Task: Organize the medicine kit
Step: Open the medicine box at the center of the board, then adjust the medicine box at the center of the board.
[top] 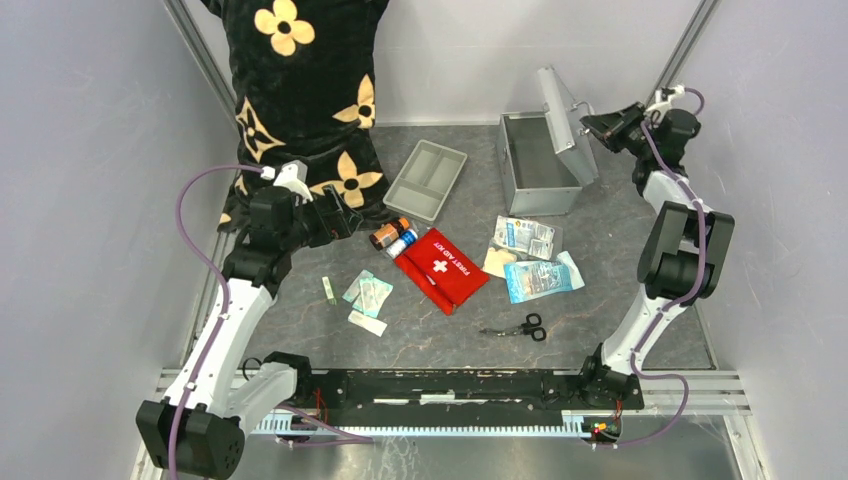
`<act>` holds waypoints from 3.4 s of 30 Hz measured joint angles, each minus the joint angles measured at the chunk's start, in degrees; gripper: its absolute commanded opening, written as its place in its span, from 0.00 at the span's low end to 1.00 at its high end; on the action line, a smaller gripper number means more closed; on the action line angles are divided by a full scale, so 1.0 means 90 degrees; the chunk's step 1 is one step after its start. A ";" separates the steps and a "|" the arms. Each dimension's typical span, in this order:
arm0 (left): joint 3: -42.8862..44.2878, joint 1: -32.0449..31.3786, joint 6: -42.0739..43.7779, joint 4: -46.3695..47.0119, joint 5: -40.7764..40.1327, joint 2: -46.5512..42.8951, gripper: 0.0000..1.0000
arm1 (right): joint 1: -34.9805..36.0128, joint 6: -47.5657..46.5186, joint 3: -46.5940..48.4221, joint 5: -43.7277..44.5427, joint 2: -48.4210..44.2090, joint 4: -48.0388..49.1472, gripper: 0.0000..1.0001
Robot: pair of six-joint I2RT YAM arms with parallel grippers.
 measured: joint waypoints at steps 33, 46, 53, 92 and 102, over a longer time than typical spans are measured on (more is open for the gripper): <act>0.0083 0.0000 0.0032 0.0002 0.0240 -0.0197 1.00 | -0.1093 0.4002 -0.2188 0.0393 0.0432 0.3910 0.42; 0.0083 0.0000 0.0192 0.0002 0.0240 -0.0214 1.00 | -0.1297 0.3094 -0.2764 0.0843 -0.0325 0.2956 0.69; 0.0083 0.0000 0.0301 0.0002 0.0243 -0.0228 1.00 | -0.1418 0.2705 -0.3220 0.1122 -0.0957 0.2788 0.71; -0.0107 0.0000 0.0447 -0.0170 -0.0114 -0.0644 1.00 | -0.0772 -0.1681 -0.4158 0.4303 -0.6798 -0.1965 0.71; -0.0114 0.0000 0.0498 -0.0270 -0.0270 -0.0690 1.00 | 0.2132 -0.3213 -0.2079 0.4464 -0.5112 -0.3555 0.69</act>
